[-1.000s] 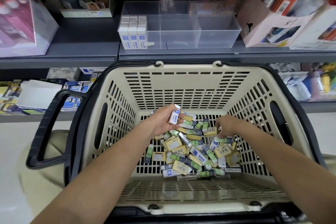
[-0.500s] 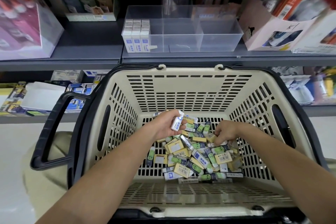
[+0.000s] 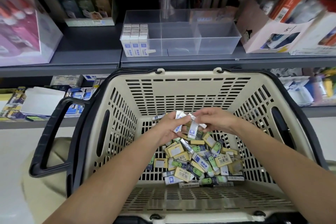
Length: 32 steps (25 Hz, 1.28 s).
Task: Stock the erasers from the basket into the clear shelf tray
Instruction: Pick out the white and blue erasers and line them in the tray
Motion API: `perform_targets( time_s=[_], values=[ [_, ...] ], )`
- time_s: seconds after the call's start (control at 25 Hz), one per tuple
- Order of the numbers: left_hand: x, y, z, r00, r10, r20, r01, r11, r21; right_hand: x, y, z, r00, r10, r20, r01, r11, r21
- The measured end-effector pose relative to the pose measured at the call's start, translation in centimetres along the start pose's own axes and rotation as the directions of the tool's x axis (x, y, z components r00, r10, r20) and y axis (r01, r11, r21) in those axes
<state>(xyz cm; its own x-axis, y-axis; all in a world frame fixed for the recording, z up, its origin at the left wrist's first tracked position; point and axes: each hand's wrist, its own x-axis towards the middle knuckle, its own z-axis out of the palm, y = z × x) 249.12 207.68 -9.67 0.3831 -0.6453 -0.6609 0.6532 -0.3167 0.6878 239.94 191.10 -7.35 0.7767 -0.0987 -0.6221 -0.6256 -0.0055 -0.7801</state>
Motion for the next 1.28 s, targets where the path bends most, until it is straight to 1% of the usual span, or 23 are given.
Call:
perform_targets(
  time_s=[0.12, 0.24, 0.28, 0.36, 0.48, 0.64, 0.72, 0.8, 0.84, 0.92, 1.04, 1.08, 1.16, 1.2, 1.28],
  values=[
    [-0.1, 0.4, 0.3, 0.997, 0.061, -0.051, -0.064, 0.995, -0.07, -0.3, -0.9, 1.2, 0.997, -0.074, -0.033, 0.075, 0.996, 0.053],
    [-0.5, 1.1, 0.3, 0.996, 0.076, -0.055, -0.081, 0.993, -0.091, -0.5, -1.5, 1.9, 0.99, -0.126, -0.065, 0.125, 0.992, -0.018],
    [-0.6, 1.5, 0.4, 0.995, 0.075, -0.064, -0.081, 0.992, -0.093, -0.6, -1.6, 1.9, 0.986, -0.145, -0.084, 0.145, 0.989, -0.013],
    [-0.8, 2.4, 0.4, 0.991, 0.084, -0.101, -0.094, 0.991, -0.092, -0.7, -2.0, 1.8, 0.974, -0.176, -0.145, 0.184, 0.982, 0.039],
    [-1.0, 3.4, -0.2, 0.98, 0.107, -0.167, -0.123, 0.988, -0.088, -0.8, -2.3, 1.1, 0.953, -0.167, -0.252, 0.204, 0.971, 0.127],
    [-1.5, 4.8, -1.3, 0.964, 0.115, -0.238, -0.159, 0.972, -0.172, -1.0, -2.7, 0.9, 0.932, -0.172, -0.318, 0.241, 0.952, 0.189],
    [-1.8, 5.1, -1.5, 0.96, 0.119, -0.252, -0.164, 0.972, -0.168, -1.0, -3.0, 1.1, 0.912, -0.184, -0.367, 0.282, 0.93, 0.235],
    [-2.1, 5.2, -1.2, 0.964, 0.142, -0.224, -0.177, 0.974, -0.143, -0.9, -3.4, 1.4, 0.901, -0.203, -0.383, 0.32, 0.908, 0.272],
    [-2.1, 5.3, -0.9, 0.967, 0.159, -0.2, -0.187, 0.974, -0.128, -0.9, -3.6, 1.5, 0.901, -0.222, -0.374, 0.327, 0.912, 0.246],
    [-2.4, 5.8, -0.3, 0.964, 0.21, -0.164, -0.226, 0.97, -0.086, -0.8, -4.0, 1.7, 0.894, -0.276, -0.352, 0.343, 0.929, 0.141],
    [-3.0, 7.3, -0.2, 0.935, 0.31, -0.173, -0.313, 0.95, 0.01, -0.9, -5.4, 2.0, 0.845, -0.379, -0.378, 0.392, 0.919, -0.047],
    [-3.3, 7.9, -0.3, 0.923, 0.34, -0.182, -0.34, 0.94, 0.029, -1.0, -6.0, 2.1, 0.826, -0.425, -0.371, 0.421, 0.902, -0.095],
    [-4.1, 9.1, -0.5, 0.902, 0.384, -0.199, -0.385, 0.922, 0.033, -1.1, -7.3, 2.9, 0.797, -0.516, -0.313, 0.491, 0.856, -0.161],
    [-4.5, 9.7, -0.6, 0.897, 0.396, -0.198, -0.397, 0.917, 0.035, -1.0, -7.9, 3.3, 0.779, -0.555, -0.292, 0.501, 0.831, -0.242],
    [-5.3, 10.5, -0.7, 0.89, 0.415, -0.189, -0.407, 0.91, 0.078, -0.9, -9.1, 4.0, 0.724, -0.627, -0.288, 0.444, 0.743, -0.501]
  ],
)
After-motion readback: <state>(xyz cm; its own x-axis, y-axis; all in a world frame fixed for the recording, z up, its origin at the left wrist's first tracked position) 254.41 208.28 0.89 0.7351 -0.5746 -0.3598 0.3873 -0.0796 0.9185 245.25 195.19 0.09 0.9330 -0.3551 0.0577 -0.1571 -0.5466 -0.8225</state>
